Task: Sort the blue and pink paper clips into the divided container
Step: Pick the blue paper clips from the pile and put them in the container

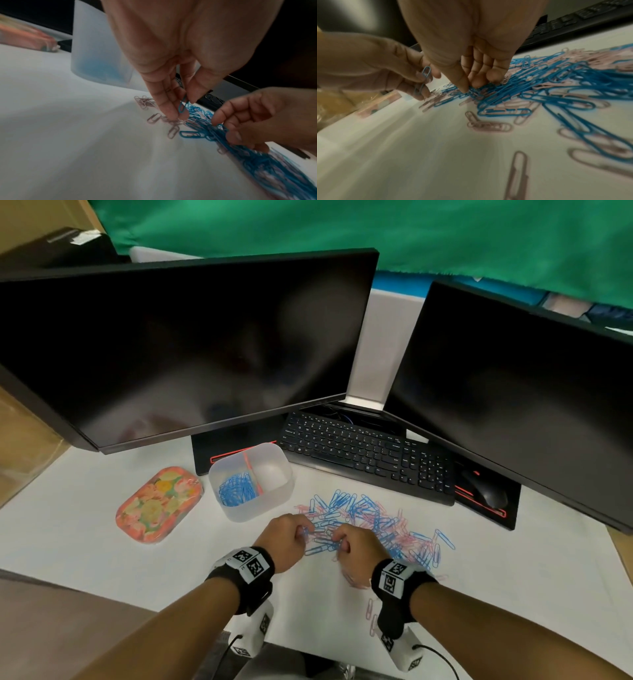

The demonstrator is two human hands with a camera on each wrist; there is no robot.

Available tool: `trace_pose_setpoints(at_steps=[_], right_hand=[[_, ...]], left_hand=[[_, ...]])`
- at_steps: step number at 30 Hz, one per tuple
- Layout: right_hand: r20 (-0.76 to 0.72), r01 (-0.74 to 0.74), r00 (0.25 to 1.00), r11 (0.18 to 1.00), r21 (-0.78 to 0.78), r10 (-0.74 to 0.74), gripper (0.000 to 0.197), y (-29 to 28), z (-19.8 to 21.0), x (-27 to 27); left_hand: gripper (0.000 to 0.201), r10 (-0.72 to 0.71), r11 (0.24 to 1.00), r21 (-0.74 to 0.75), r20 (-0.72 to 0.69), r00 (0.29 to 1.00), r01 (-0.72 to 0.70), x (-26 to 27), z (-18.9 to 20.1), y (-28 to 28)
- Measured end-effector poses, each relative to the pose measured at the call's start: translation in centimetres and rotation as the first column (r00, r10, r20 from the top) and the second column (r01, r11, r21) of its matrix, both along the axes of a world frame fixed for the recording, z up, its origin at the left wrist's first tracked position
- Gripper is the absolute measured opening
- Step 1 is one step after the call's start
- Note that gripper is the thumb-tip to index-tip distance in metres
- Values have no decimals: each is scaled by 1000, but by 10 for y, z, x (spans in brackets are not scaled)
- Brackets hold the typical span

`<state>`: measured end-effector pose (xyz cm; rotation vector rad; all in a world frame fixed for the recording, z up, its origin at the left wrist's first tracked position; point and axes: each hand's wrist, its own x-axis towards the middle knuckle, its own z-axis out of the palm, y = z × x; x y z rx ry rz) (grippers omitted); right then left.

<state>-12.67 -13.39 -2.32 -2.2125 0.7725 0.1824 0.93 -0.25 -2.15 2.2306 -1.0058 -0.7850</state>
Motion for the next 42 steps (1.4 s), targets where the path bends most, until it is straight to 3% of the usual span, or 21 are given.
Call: trace_pose_setpoints(at_steps=[7,11,14,19,28,34,39,42], right_hand=[[19,137,989,966,218,-145,29,-16,10,-7],[-21,265,960,884,385,-279,25,-23,17,-8],[-32,211,977,931,298,-212,27,-25,16,-6],[-35,105,994,988,114,-102,21,-16,14,-5],[-94,-47,995,994,-101,38,20,-2,-3,-10],[-94,-39,995,995,-86,31,23,-2,-3,-8],[-57,14,998,999,43,-12,26,-11,-1,-11],[-48,11,999,996,86,-7,25,-17,3,-15]], left_hand=[[24,115,993,49,-229,967,-107,-4,0,-11],[16,99,992,95,-164,982,-85,-11,0,-19],[4,21,989,149,-32,999,-16,-14,-3,-21],[11,-180,958,250,148,973,139,-19,-5,-21],[7,-194,961,230,165,967,154,-19,-4,-19],[10,-80,986,151,103,991,64,-14,-2,-15],[26,-13,996,89,74,997,6,-9,-6,-12],[19,17,997,81,1,1000,-17,-8,-6,-11]])
